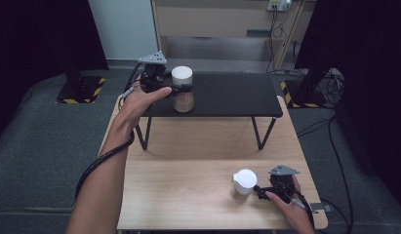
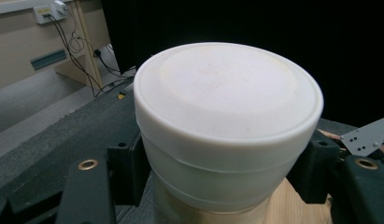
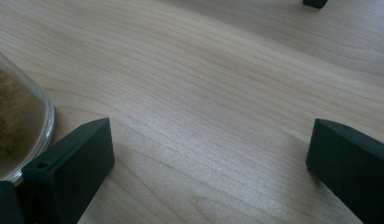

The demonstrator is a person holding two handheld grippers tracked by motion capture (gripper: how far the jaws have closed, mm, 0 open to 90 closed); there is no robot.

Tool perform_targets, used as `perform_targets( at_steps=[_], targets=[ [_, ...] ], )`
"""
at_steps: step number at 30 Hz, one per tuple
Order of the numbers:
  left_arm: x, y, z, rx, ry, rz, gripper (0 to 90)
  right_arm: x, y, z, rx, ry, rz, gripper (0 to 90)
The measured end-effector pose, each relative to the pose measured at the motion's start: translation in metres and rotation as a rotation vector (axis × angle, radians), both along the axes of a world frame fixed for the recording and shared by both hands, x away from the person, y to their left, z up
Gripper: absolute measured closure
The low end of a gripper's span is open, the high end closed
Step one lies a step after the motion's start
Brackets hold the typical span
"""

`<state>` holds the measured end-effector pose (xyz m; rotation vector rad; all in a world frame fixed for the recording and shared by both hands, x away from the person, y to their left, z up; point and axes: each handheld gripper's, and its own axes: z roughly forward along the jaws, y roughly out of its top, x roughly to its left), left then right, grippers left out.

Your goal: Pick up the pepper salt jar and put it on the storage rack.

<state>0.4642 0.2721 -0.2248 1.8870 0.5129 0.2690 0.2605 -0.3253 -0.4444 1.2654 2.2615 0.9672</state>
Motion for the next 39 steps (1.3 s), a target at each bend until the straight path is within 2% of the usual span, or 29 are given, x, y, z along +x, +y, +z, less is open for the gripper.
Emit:
perform_targets(
  at_steps=[1,3,4,7,10,15,21,24,29,34,39],
  targets=[
    [0.001,-0.001,0.000,0.006,0.010,0.003,28.5,0.000,0.000,0.000,0.001,0.002,-0.001,1.6],
    [-0.001,-0.006,0.005,0.053,0.013,0.010,20.3,0.000,0.000,0.000,0.002,0.003,-0.003,1.6],
    [-0.002,-0.006,0.005,0.064,0.009,0.016,17.3,0.000,0.000,0.000,0.004,0.006,-0.005,1.6],
    [-0.007,-0.001,0.004,0.045,0.001,0.038,10.0,-0.001,0.000,0.000,0.004,0.005,-0.004,1.6],
    [-0.013,0.001,0.008,0.066,-0.013,0.047,4.9,-0.001,0.000,0.000,0.003,0.004,-0.003,1.6],
    [-0.026,0.005,0.013,0.099,-0.034,0.067,3.7,-0.001,0.000,0.000,0.004,0.004,-0.003,1.6],
    [-0.045,0.013,0.011,0.109,-0.049,0.097,3.8,-0.001,0.000,0.000,0.003,0.003,-0.004,1.6],
    [-0.056,0.021,0.007,0.089,-0.059,0.107,3.8,-0.001,0.000,0.000,0.004,0.003,-0.004,1.6],
    [-0.073,0.028,0.006,0.089,-0.065,0.131,2.5,-0.001,0.000,0.000,0.003,0.003,-0.004,1.5],
    [-0.089,0.027,0.007,0.108,-0.098,0.155,2.6,-0.001,0.001,0.000,0.003,0.003,-0.005,1.4],
    [-0.098,0.025,0.002,0.111,-0.097,0.168,2.4,-0.001,0.001,0.000,0.002,0.005,-0.006,1.4]
  ],
)
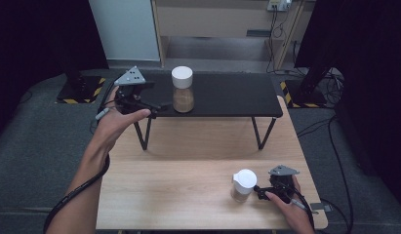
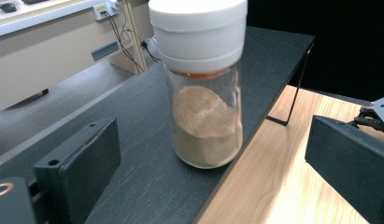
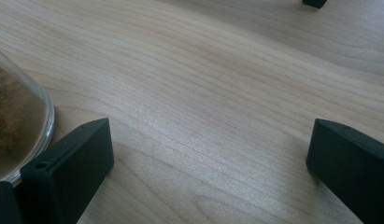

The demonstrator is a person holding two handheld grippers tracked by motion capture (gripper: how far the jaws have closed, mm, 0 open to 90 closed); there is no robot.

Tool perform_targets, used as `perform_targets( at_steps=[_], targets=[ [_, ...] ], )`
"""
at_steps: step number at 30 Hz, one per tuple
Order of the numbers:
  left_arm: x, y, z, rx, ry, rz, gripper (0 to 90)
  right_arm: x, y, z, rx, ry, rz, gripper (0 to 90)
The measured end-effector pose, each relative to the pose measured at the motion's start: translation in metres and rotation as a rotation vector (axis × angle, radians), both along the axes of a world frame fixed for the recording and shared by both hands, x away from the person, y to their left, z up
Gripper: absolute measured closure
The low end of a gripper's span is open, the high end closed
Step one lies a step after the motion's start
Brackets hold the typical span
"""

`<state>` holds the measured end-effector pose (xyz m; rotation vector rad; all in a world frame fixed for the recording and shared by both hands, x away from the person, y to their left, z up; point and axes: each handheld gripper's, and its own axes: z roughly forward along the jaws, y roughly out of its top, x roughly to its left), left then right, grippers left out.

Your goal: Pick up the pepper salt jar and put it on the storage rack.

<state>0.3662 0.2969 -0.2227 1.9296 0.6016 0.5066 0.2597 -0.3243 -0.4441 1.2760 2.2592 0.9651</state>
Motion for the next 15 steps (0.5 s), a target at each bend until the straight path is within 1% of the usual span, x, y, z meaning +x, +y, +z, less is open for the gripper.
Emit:
perform_targets(
  at_steps=[4,8,12,15],
  targets=[
    [-0.011,-0.002,-0.010,-0.006,0.001,0.016,2.3,0.000,0.000,0.000,-0.001,0.001,0.001,1.4],
    [-0.025,-0.004,-0.022,0.003,-0.008,0.038,2.0,0.000,0.000,0.000,-0.001,0.001,0.001,1.4],
    [-0.039,-0.004,-0.035,-0.006,-0.011,0.045,1.8,0.000,0.000,0.000,-0.002,0.000,0.002,1.4],
    [-0.048,-0.006,-0.042,0.004,-0.009,0.044,1.6,0.000,0.000,0.000,-0.002,0.000,0.002,1.4]
  ],
)
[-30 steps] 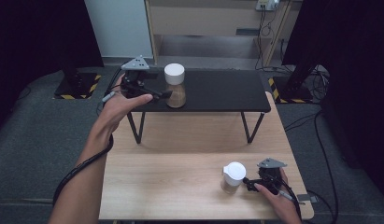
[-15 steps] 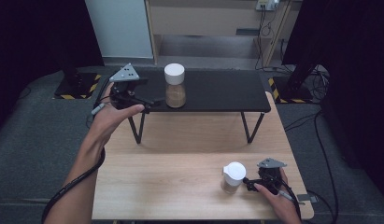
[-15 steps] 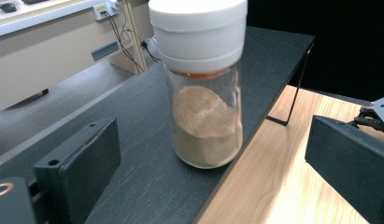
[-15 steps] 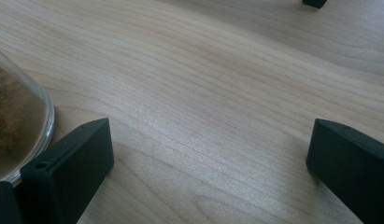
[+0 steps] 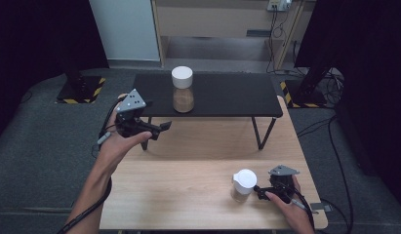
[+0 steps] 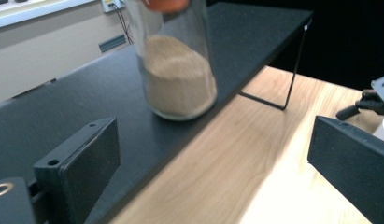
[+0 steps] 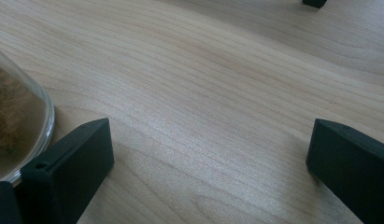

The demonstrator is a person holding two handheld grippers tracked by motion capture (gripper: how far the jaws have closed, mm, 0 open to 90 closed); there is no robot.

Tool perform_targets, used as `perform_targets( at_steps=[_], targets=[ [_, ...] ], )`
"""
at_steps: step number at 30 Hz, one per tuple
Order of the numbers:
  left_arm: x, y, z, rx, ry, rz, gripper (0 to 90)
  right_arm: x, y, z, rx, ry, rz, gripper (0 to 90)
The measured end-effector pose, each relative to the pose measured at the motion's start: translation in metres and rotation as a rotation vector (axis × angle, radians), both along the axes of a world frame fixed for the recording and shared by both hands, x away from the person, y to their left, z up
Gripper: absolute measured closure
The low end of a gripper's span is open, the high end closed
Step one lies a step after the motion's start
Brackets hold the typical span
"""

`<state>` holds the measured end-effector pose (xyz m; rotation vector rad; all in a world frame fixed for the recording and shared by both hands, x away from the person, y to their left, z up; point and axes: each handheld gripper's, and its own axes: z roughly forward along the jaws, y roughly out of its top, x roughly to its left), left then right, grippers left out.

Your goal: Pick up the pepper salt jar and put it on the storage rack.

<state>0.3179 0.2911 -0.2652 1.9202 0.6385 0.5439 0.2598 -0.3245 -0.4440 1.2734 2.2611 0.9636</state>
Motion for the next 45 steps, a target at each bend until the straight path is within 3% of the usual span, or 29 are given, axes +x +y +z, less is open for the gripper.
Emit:
perform_targets(
  at_steps=[10,13,23,32,45],
  targets=[
    [-0.026,-0.016,-0.039,0.051,0.017,-0.012,1.3,0.000,0.000,0.000,0.000,0.000,0.000,1.4],
    [-0.030,-0.020,-0.056,0.042,0.048,-0.015,1.2,0.000,0.000,0.000,0.000,0.000,0.000,1.4],
    [-0.033,-0.033,-0.109,0.094,0.147,0.013,1.3,0.000,0.000,0.000,0.000,0.000,0.000,1.4],
    [-0.035,-0.032,-0.132,0.109,0.205,0.043,1.4,0.000,0.000,0.000,0.001,0.001,-0.001,1.4],
    [-0.044,-0.005,-0.152,0.096,0.282,0.175,1.7,0.000,0.000,0.000,0.000,0.000,0.000,1.4]
  ],
)
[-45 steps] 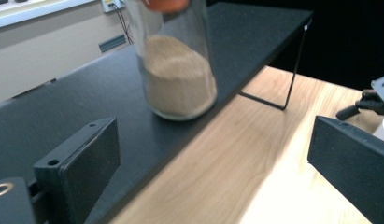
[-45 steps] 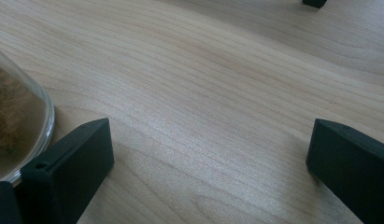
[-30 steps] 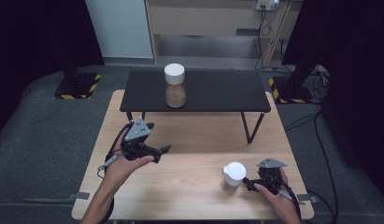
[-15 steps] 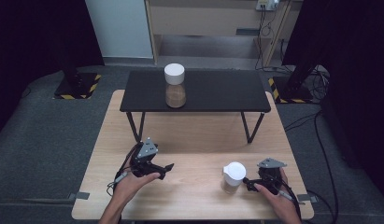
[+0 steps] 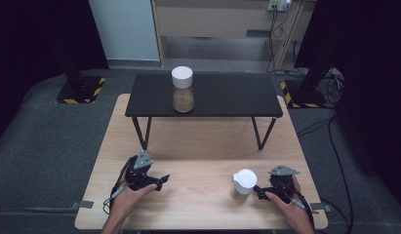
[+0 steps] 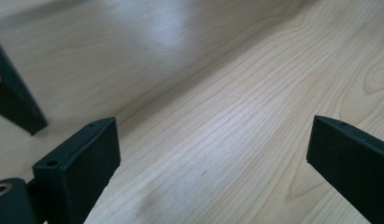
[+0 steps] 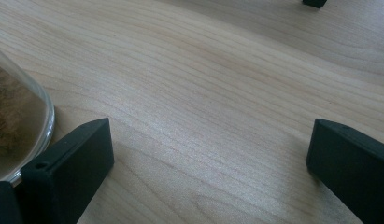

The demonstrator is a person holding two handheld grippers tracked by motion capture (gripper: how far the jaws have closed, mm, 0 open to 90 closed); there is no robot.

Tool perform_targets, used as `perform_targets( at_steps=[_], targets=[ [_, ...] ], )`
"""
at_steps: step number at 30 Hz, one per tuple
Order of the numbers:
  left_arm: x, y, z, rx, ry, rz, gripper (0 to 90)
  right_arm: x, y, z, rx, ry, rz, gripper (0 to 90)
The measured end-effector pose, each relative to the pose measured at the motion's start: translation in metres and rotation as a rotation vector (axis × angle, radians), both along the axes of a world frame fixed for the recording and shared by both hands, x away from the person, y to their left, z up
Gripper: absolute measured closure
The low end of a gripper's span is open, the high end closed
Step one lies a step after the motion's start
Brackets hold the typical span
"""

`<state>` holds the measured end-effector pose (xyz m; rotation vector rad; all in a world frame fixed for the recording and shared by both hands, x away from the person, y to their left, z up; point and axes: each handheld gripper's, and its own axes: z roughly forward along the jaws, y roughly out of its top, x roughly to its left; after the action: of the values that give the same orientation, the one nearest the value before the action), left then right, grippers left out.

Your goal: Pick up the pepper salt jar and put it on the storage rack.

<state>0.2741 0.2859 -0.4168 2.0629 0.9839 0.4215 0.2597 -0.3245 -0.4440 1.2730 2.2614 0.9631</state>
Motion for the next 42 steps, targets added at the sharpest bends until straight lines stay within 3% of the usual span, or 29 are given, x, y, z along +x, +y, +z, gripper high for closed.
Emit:
perform_targets(
  at_steps=[4,12,14,16,23,30,38,42],
  targets=[
    [0.001,-0.002,-0.003,0.009,0.018,0.030,1.7,0.000,0.000,0.000,-0.001,-0.002,0.001,1.5],
    [0.006,-0.012,-0.007,0.042,0.043,0.019,1.7,0.000,0.000,0.000,0.001,0.001,-0.001,1.5],
    [0.008,-0.012,-0.010,0.033,0.053,0.019,1.7,0.000,0.000,0.000,0.001,0.001,-0.001,1.5],
    [0.008,-0.018,-0.010,0.066,0.053,0.022,1.7,0.000,0.000,0.000,0.001,0.001,-0.001,1.5],
    [0.009,-0.024,-0.014,0.059,0.062,0.007,1.8,0.000,0.000,0.000,0.000,-0.001,0.000,1.5],
    [0.012,-0.029,-0.019,0.078,0.084,-0.009,1.8,0.000,0.000,0.000,-0.002,-0.002,0.002,1.5],
    [0.010,-0.031,-0.022,0.077,0.073,-0.008,0.2,0.000,0.000,0.000,-0.003,-0.003,0.003,1.5],
    [0.009,-0.034,-0.023,0.098,0.059,-0.011,0.0,0.000,0.000,0.000,-0.003,-0.003,0.002,1.5]
  ],
)
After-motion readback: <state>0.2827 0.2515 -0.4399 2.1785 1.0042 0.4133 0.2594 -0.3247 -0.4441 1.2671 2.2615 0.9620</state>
